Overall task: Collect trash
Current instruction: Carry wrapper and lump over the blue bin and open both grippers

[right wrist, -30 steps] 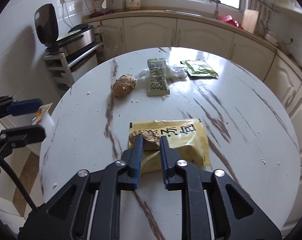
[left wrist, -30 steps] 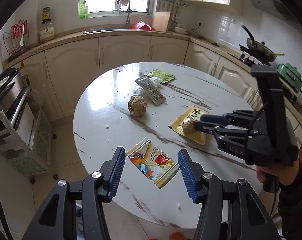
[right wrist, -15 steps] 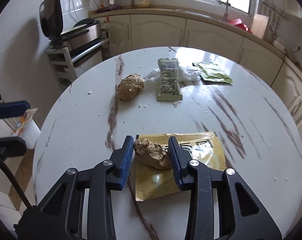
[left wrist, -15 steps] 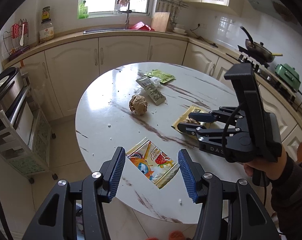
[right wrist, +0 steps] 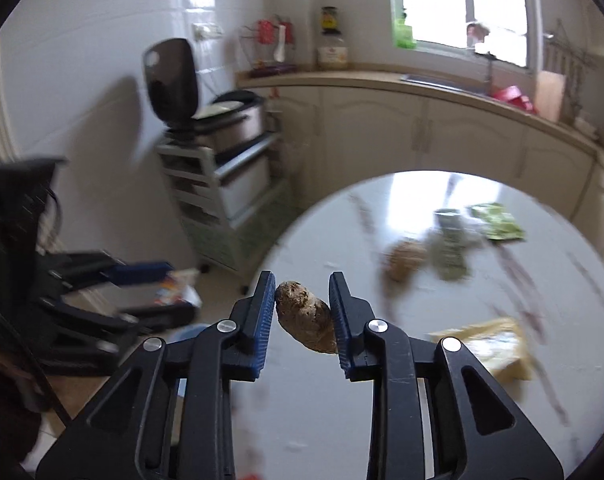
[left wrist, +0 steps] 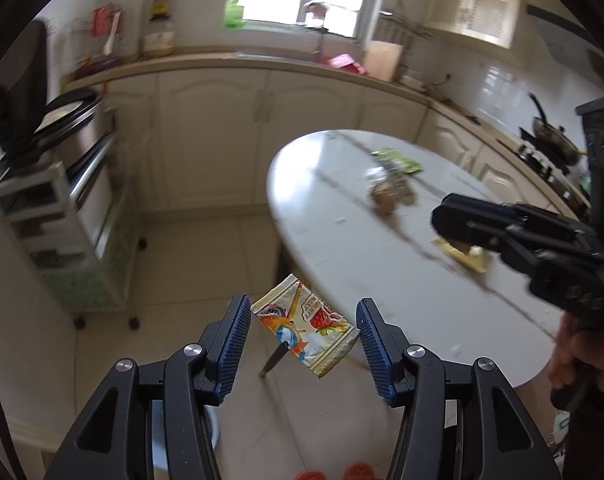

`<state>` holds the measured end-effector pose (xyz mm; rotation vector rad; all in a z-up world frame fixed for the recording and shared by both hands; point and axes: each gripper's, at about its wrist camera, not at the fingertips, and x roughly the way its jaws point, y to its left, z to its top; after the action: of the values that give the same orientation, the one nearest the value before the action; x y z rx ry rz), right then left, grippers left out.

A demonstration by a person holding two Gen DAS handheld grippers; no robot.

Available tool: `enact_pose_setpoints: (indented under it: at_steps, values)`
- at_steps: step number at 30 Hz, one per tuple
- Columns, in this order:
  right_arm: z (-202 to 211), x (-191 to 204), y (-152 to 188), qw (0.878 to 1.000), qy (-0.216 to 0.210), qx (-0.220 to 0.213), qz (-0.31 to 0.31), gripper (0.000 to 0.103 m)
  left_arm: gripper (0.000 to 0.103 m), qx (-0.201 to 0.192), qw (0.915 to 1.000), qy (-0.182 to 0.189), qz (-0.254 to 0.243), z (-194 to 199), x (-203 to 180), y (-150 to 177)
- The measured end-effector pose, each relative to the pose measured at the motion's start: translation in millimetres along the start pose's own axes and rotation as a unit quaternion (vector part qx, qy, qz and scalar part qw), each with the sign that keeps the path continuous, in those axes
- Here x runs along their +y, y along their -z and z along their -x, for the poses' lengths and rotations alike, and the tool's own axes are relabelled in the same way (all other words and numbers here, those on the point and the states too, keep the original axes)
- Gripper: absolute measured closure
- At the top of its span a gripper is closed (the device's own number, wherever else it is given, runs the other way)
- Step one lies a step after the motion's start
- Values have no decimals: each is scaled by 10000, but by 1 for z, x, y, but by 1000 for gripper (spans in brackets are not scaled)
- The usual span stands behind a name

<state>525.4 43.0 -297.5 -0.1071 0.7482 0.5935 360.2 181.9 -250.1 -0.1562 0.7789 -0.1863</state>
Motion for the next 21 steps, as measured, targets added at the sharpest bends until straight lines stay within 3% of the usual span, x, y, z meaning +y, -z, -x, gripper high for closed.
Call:
enact_pose_setpoints:
  at_steps: [1, 10, 15, 19, 21]
  values:
    - [-10, 16, -3, 9999, -98, 7, 56, 91, 53, 53, 9999, -72, 128, 2, 16, 7]
    - [-124, 120, -2, 9934, -902, 661, 242, 91, 53, 583, 9903, -782, 994, -2, 125, 63]
    - [-166, 136, 23, 9889, -937, 1105, 330, 91, 53, 1018, 9823, -1004, 1209, -20, 161, 97]
    - [-160, 133, 23, 9916, -750, 987, 376, 90, 52, 1413, 9731, -1102, 1450, -47, 180, 116]
    - [-150, 125, 16, 9939, -630, 848, 309, 90, 35, 1593, 9681, -1203, 1513, -58, 185, 118]
